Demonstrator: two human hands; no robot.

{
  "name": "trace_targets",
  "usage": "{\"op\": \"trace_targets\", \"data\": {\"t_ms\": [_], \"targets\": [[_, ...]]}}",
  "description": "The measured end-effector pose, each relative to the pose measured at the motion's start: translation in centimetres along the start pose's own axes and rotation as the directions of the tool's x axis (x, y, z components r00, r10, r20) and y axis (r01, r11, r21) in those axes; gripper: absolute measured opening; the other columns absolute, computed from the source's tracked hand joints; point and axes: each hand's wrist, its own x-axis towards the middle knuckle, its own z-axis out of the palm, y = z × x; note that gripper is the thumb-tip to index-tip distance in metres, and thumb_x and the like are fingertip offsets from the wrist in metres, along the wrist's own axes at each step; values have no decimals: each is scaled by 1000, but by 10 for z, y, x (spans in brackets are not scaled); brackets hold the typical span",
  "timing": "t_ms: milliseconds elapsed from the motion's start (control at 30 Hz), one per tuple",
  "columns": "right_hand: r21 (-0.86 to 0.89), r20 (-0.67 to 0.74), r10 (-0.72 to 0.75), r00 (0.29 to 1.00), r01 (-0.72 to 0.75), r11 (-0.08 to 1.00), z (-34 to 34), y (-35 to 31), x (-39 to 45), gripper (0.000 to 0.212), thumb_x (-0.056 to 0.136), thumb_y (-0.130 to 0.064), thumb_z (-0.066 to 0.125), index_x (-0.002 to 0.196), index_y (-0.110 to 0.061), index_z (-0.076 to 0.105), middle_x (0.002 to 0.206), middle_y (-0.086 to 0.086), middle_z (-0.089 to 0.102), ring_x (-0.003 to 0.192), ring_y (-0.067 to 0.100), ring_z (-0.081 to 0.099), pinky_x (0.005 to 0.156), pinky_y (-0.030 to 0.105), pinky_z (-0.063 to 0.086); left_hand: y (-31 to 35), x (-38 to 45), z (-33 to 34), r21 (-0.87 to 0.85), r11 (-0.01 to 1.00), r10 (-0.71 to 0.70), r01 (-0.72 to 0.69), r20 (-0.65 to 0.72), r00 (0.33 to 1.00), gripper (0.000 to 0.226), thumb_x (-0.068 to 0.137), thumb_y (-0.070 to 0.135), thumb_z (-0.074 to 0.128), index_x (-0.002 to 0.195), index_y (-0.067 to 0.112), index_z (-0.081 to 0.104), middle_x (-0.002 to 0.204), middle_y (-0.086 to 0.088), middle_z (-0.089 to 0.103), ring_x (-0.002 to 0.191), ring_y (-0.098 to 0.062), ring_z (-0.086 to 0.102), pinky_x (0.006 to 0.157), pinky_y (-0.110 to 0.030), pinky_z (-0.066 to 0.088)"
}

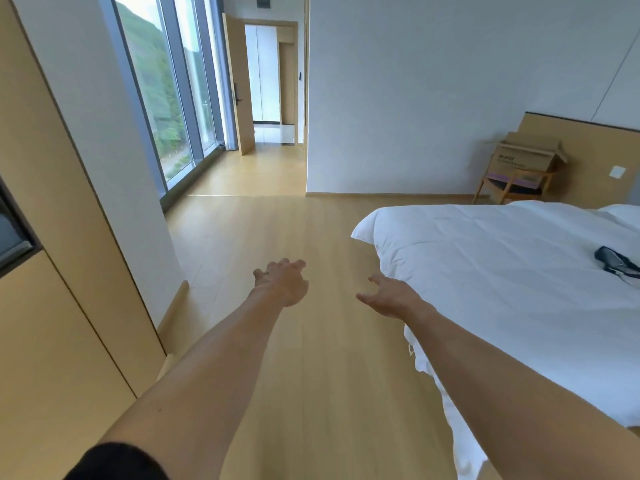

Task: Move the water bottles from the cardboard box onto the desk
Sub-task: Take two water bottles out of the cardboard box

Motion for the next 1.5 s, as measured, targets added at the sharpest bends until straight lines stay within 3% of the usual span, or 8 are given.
{"op": "trace_targets", "data": {"t_ms": [367, 633, 800, 1033, 1500], "targets": [[-1, -55, 42, 998, -42, 999, -52, -77, 216, 66, 97, -54, 51, 155, -27, 32, 157, -1, 41, 140, 23, 43, 113, 40, 38, -49, 259, -59, 32, 997, 77, -76, -36, 996, 50, 103, 34, 38, 153, 30, 34, 151, -6, 43, 138, -29, 40, 110, -46, 30], [-13, -60, 66, 996, -67, 998, -75, -97, 341, 65, 97, -53, 51, 154, -28, 33, 157, -2, 41, 142, 23, 41, 113, 42, 37, -59, 395, -68, 19, 993, 113, -113, -5, 994, 50, 103, 37, 37, 153, 31, 34, 152, -6, 42, 139, -29, 40, 113, -45, 29], [-11, -33, 82, 996, -83, 997, -84, -101, 429, 64, 97, -55, 50, 153, -28, 34, 151, 0, 48, 138, 25, 45, 111, 43, 39, -68, 475, -77, 4, 995, 98, -98, 3, 995, 53, 103, 45, 37, 154, 33, 32, 153, -5, 42, 141, -27, 38, 114, -46, 27], [32, 28, 57, 998, -58, 998, -101, -115, 586, 67, 97, -54, 51, 155, -26, 31, 157, -1, 42, 141, 26, 42, 115, 43, 35, -71, 612, -100, 44, 999, 31, -31, 1, 1000, 57, 101, 58, 34, 153, 33, 36, 153, -6, 43, 140, -27, 40, 115, -46, 26], [-83, 58, -11, 998, 16, 996, -146, -156, 857, 66, 95, -54, 52, 152, -27, 34, 148, 1, 50, 135, 25, 47, 106, 39, 43, -74, 857, -136, 14, 999, -36, 36, 6, 999, 52, 105, 51, 32, 153, 31, 35, 151, -7, 45, 138, -28, 42, 115, -46, 27]]}}
